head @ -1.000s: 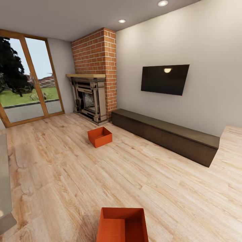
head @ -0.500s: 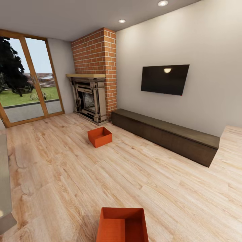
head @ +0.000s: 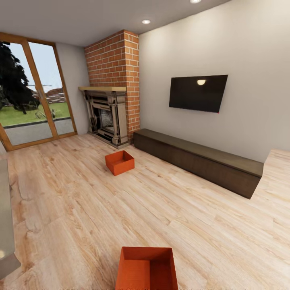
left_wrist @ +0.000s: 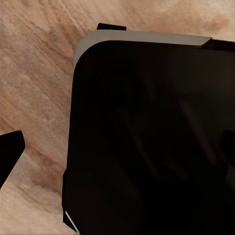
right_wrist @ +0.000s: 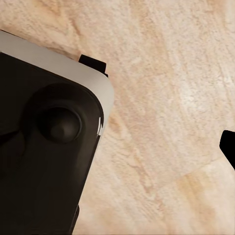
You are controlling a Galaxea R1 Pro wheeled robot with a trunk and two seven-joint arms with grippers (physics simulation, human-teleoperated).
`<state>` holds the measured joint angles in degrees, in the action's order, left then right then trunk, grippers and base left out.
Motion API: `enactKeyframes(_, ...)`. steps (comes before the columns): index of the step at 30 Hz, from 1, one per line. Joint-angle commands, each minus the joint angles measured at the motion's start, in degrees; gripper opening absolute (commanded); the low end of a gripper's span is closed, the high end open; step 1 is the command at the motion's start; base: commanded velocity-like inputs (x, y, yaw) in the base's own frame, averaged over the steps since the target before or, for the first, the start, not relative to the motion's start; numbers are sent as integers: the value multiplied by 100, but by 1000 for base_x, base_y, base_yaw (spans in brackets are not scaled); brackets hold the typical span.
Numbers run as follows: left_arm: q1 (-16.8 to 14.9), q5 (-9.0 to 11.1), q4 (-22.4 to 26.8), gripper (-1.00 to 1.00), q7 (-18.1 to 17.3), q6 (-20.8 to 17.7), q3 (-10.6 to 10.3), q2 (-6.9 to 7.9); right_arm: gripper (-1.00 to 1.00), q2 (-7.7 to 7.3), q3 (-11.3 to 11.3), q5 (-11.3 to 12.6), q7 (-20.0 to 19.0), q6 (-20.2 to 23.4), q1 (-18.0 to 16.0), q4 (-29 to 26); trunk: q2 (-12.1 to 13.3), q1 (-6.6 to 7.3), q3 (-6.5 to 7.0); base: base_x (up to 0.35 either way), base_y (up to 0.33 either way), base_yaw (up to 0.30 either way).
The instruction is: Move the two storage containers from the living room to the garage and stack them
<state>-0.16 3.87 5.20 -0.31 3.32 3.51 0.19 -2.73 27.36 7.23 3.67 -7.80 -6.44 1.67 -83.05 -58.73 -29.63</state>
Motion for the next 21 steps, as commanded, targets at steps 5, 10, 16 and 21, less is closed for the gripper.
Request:
enactKeyframes(5, -2, 37, -1, 100, -4, 12, 27, -2, 100, -4, 50, 59, 2, -38, -6, 18, -3, 0, -50, 0, 0, 0)
enactKeyframes(10, -2, 36, -1, 100, -4, 11, 27, -2, 100, -7, 50, 59, 2, -38, -6, 18, -3, 0, -96, 0, 0, 0)
enactKeyframes(16, -2, 39, -1, 100, -4, 12, 27, -2, 100, -8, 50, 59, 2, -39, -6, 18, -3, 0, -150, 0, 0, 0)
enactKeyframes(21, -2, 41, -1, 100, -4, 12, 27, 6, 100, -8, 50, 59, 2, -46, -6, 18, -3, 0, -196, 0, 0, 0)
